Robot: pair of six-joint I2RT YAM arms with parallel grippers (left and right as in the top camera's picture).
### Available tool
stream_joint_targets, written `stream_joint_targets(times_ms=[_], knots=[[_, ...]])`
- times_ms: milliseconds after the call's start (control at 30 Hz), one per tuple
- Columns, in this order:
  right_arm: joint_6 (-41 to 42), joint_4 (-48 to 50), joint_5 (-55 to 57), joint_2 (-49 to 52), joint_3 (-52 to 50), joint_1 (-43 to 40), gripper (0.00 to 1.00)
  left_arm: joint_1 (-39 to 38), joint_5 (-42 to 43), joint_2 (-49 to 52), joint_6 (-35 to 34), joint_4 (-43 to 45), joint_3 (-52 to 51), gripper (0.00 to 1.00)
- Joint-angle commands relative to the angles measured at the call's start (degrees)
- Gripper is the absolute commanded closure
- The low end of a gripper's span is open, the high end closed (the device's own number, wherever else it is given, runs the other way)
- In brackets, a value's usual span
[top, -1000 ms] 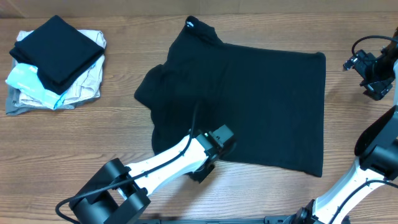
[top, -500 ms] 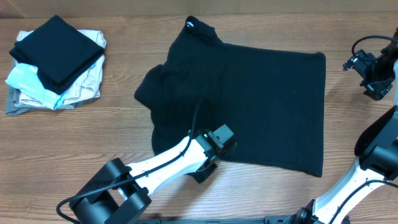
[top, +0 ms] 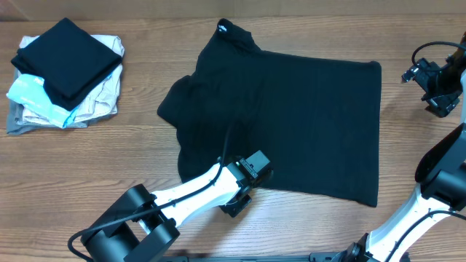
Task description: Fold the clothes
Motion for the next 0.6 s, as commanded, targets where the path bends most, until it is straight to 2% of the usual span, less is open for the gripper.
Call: stream_joint_targets(times_ms=[0,167,300,467,567], knots=[[0.44,0.31,-0.28,-1.6,0.09,0.15,0.0,-0.11,0.2,0.28,0.68,0.46,-0.35,0.83],[0.44,0.31,-0.28,-1.6,0.09,0.15,0.0,-0.09,-0.13,0.22,0.68,-0.24,-0.02,0.96],[0.44,0.31,-0.28,-1.6,0.09,0.15,0.0,0.07,-0.55,0.04,0.68,-3.19,2.62,0.96],[0.44,0.28,-0.28,-1.6,0.09,0.15,0.0,0.94,-4.96,-0.11,0.74,-9.62,8.96,0.96],[0.44,0.31,-0.28,-1.6,0.09,0.15,0.0,1.92,-5.99,-0.11,2.05,-9.6,10.95,0.95]])
